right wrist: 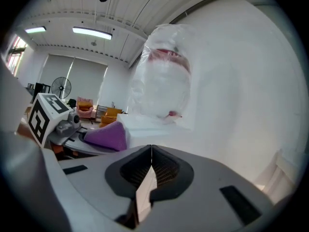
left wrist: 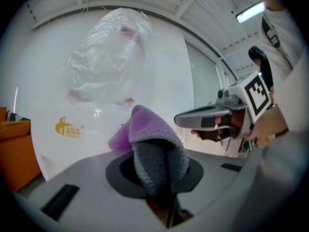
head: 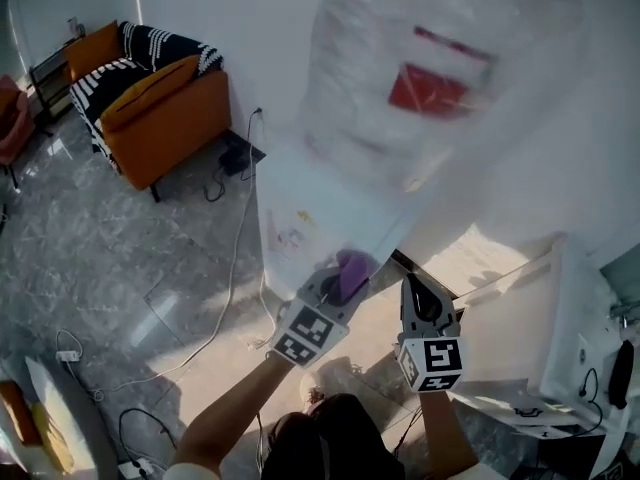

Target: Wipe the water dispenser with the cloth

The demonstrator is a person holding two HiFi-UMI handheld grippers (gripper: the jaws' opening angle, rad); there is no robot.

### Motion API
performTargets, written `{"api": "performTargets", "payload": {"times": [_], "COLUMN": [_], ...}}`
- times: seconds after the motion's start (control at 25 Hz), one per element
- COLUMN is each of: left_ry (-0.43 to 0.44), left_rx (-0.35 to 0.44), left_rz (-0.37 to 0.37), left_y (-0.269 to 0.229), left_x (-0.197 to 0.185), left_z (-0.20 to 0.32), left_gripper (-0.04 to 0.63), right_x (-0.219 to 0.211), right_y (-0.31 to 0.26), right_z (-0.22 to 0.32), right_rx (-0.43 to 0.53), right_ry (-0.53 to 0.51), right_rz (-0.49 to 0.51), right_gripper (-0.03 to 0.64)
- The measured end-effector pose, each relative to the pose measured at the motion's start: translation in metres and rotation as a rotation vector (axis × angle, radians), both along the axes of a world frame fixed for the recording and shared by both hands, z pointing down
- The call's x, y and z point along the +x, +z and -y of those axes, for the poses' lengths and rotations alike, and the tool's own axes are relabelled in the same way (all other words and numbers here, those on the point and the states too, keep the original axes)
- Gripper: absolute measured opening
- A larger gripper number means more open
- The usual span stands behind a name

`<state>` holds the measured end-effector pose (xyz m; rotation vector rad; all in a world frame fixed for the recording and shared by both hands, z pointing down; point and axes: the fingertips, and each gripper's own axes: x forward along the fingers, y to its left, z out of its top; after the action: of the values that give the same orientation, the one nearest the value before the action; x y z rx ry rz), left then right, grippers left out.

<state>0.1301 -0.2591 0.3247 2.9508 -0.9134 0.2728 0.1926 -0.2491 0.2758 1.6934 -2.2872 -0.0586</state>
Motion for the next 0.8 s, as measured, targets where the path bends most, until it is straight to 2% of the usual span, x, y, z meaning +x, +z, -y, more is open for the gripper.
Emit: {"api": "performTargets", "payload": {"times": [0.2,0.52,0.8], "left_ry": [-0.11,-0.157,-0.334], "left_rx": [-0.007,-0.13,-0.181], "left_rz": [0.029,0.097,0.046], "left_y": [-0.023,-0.036,-0.036], "left_x": [-0.032,-0.065,-0.132], "left_z": [0.011,0.039,0.089], "left_gripper": [0.074,0.074,0.074], "right_x": [-0.042,-0.082,-0.117], "right_y": [-0.045,-0.08,-0.069], "right_z": [0.008,0.041,0.063], "right_rx": [-0.077,-0.225,-0.325], "right_ry": [-0.114,-0.251,-0.318], "right_rz": [-0.022,-0.024,-0.04], "right_gripper": [0.014,0.014,0.015]}}
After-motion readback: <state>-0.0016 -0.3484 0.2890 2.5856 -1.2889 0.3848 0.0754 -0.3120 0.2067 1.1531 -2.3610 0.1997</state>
